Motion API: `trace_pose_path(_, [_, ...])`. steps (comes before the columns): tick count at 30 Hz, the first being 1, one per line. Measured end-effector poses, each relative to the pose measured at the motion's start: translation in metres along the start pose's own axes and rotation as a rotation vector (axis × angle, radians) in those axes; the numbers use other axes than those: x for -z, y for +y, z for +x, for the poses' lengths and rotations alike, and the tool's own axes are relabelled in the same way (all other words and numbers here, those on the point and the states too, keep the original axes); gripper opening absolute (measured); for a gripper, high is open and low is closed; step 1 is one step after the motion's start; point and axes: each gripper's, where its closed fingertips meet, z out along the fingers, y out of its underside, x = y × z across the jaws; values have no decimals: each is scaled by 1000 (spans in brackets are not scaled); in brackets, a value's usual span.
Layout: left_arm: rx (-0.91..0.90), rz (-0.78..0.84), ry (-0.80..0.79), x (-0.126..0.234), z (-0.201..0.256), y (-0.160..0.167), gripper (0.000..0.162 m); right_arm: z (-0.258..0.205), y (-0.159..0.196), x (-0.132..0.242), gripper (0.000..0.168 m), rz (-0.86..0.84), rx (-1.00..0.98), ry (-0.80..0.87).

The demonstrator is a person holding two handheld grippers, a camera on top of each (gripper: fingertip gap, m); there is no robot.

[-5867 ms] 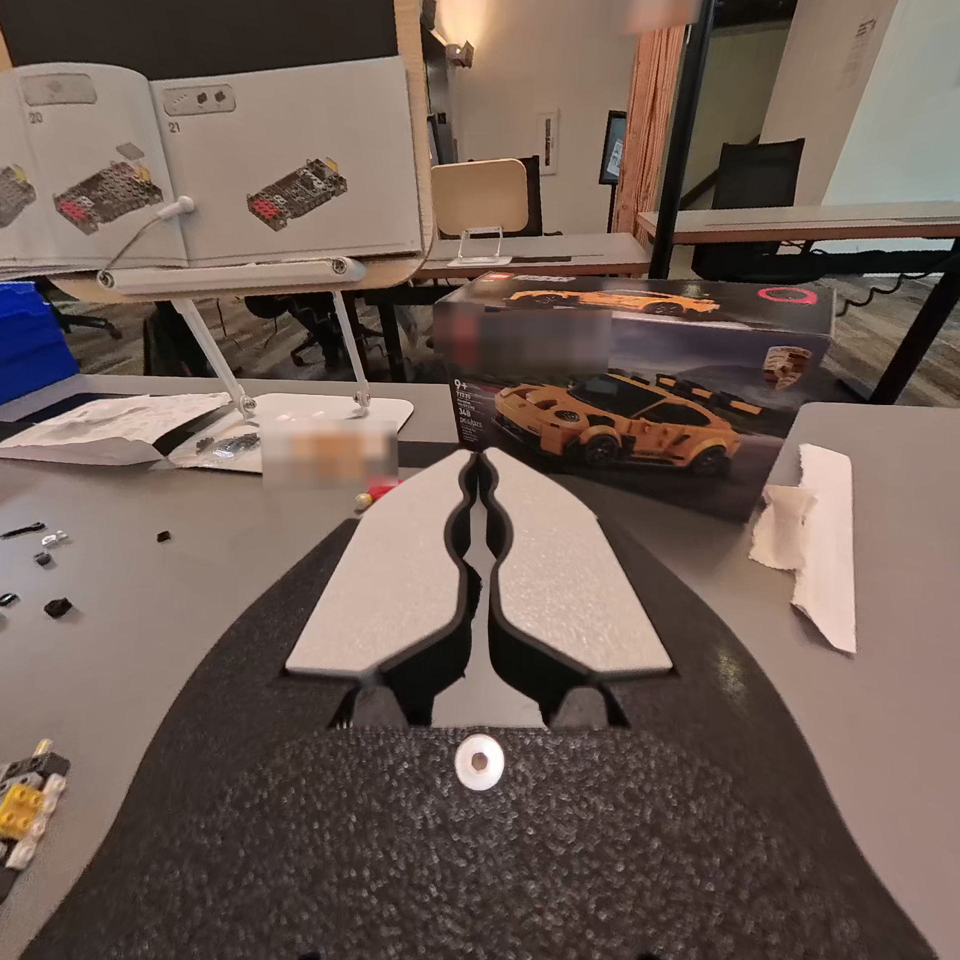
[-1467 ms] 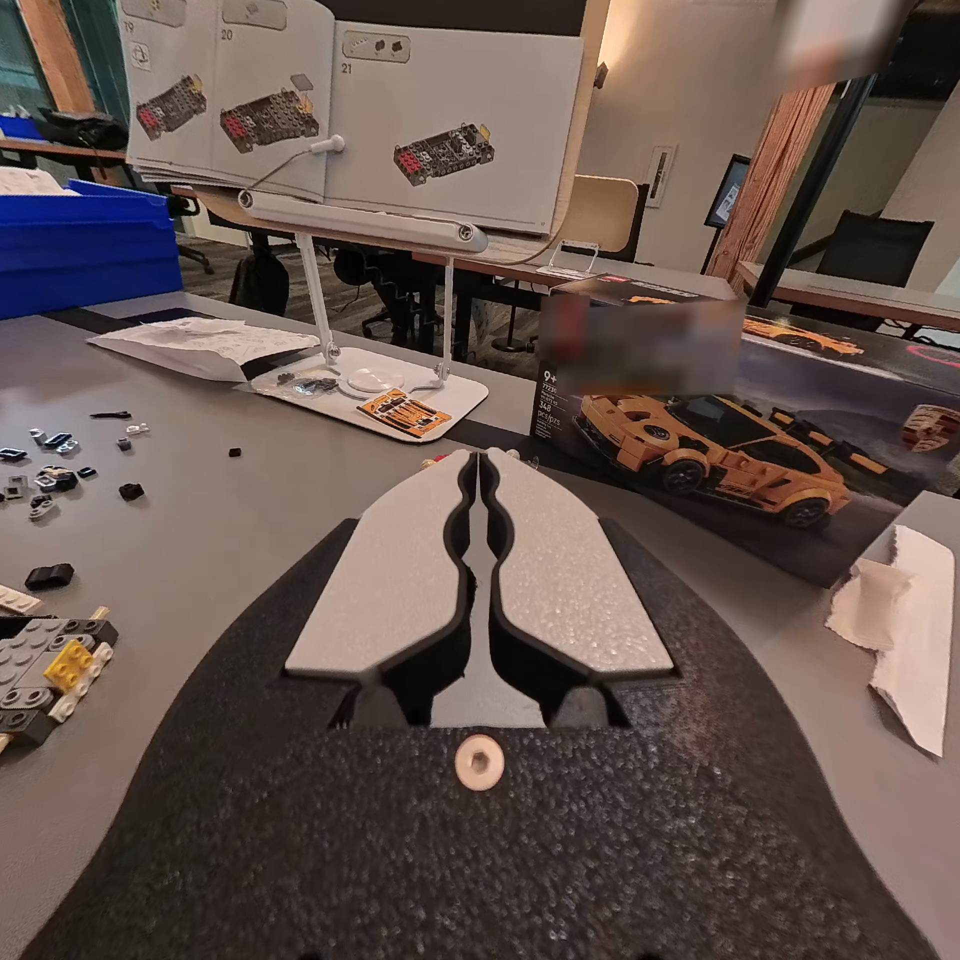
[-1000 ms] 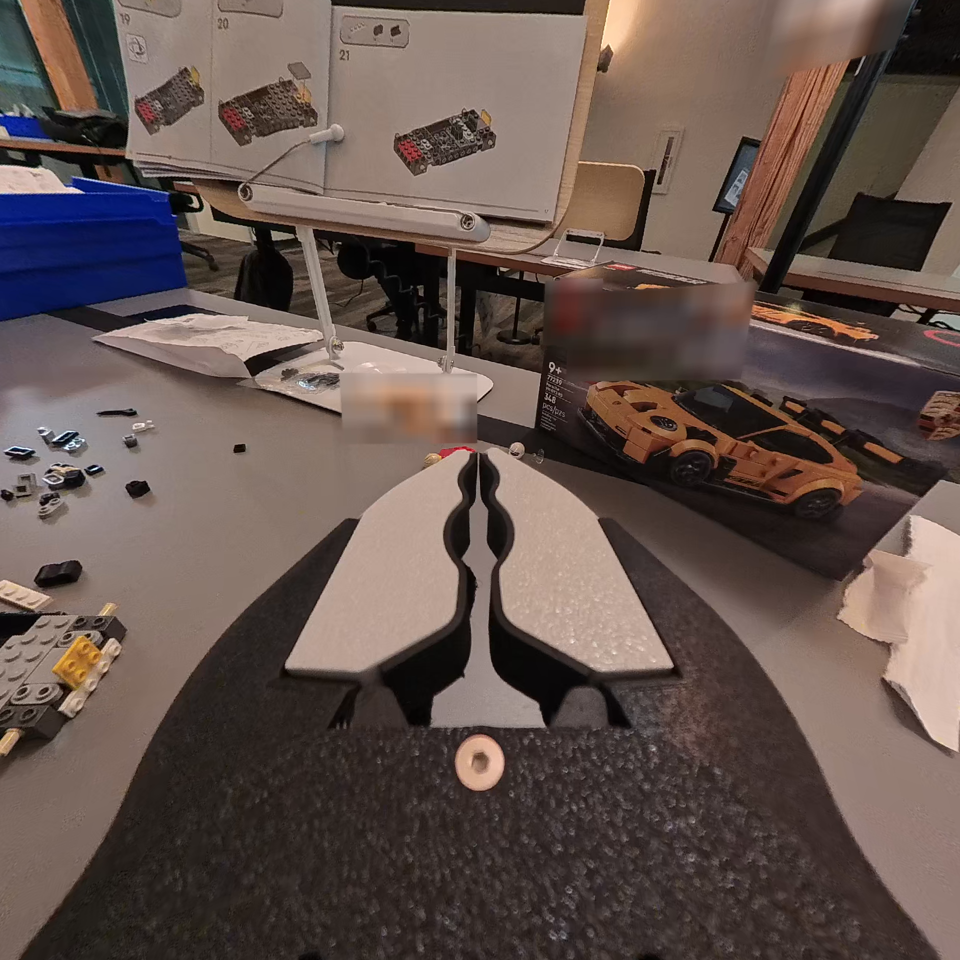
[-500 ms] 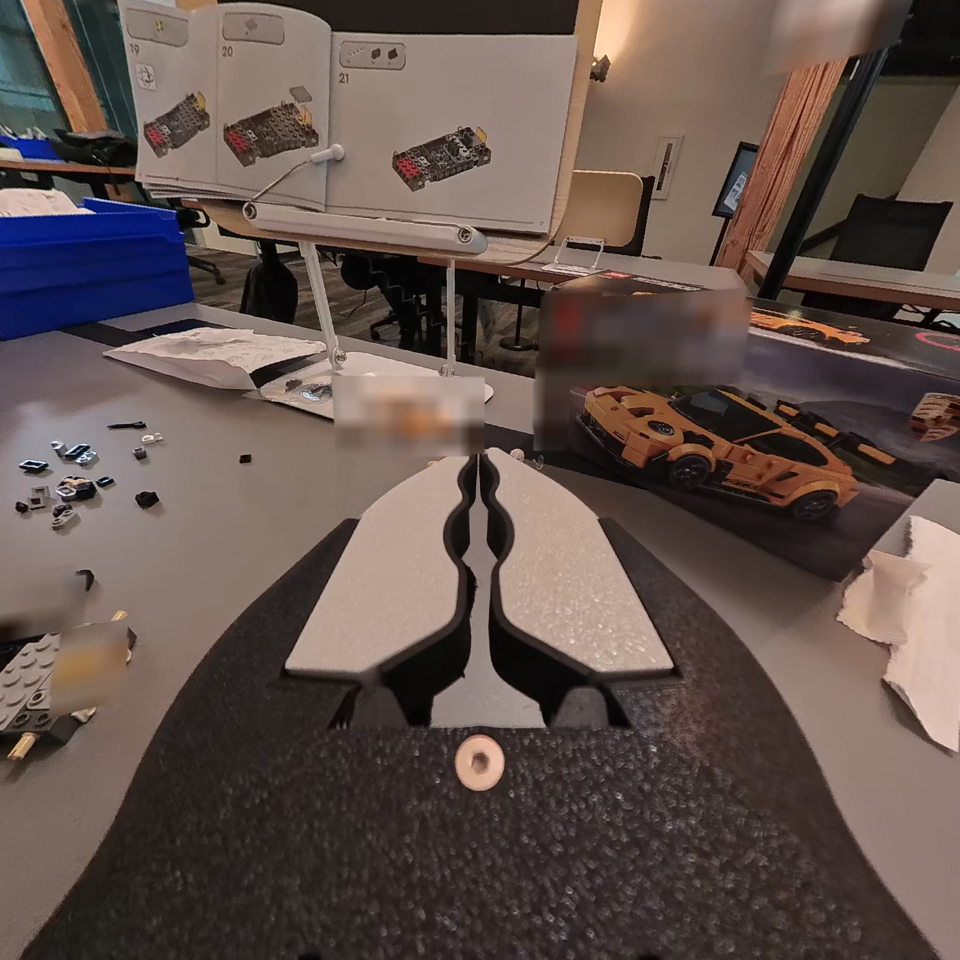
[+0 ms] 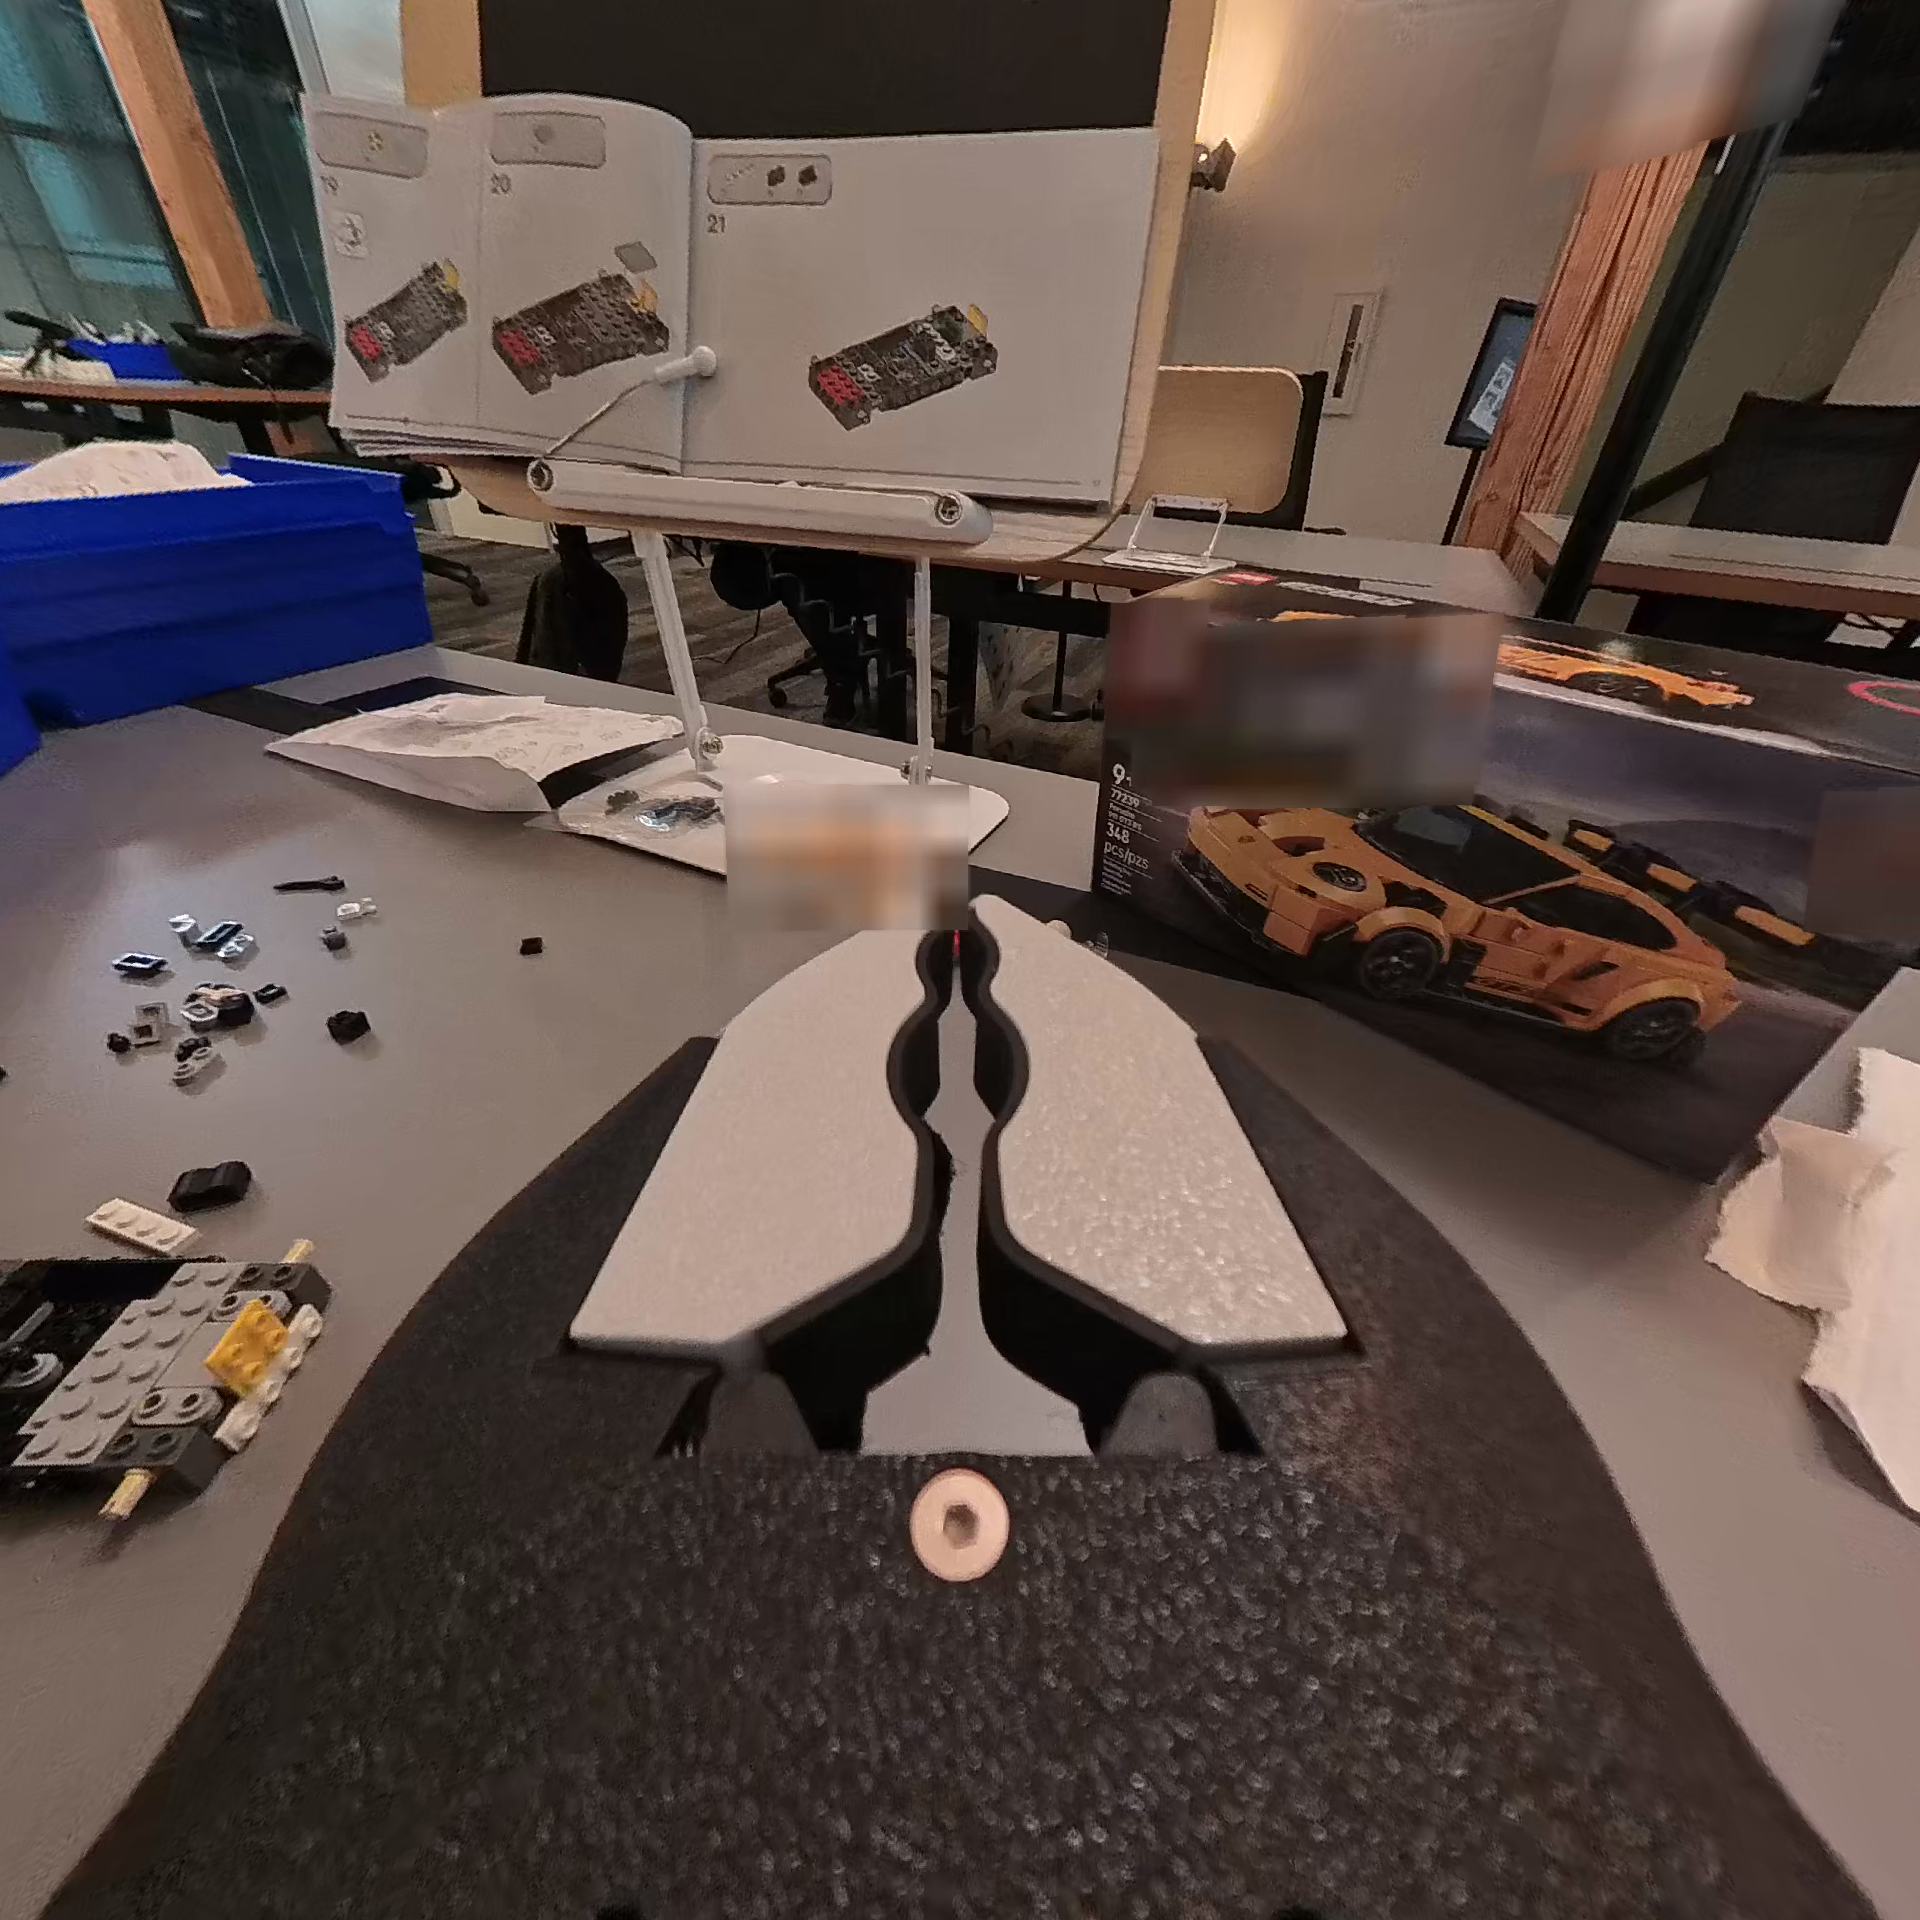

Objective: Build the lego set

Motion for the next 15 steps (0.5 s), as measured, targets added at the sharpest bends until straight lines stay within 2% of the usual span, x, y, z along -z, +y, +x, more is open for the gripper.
trace_pose_path(1, [-18, -20, 10, -4, 3, -4, 16, -1, -1, 0, 0, 2, -2, -5])
trace_pose_path(2, [-33, -41, 18, -9, 5, -8, 22, -2, -2, 0, 0, 5, -6, -10])
trace_pose_path(7, [-94, -186, 27, -45, -6, -13, 35, -6, -12, 5, 0, 39, -27, -34])
trace_pose_path(11, [-148, -346, 65, -74, -14, 2, 42, -8, -20, 9, 0, 63, -37, -46])
trace_pose_path(15, [-172, -459, 81, -94, -24, 14, 41, -8, -21, 10, 0, 64, -44, -52])
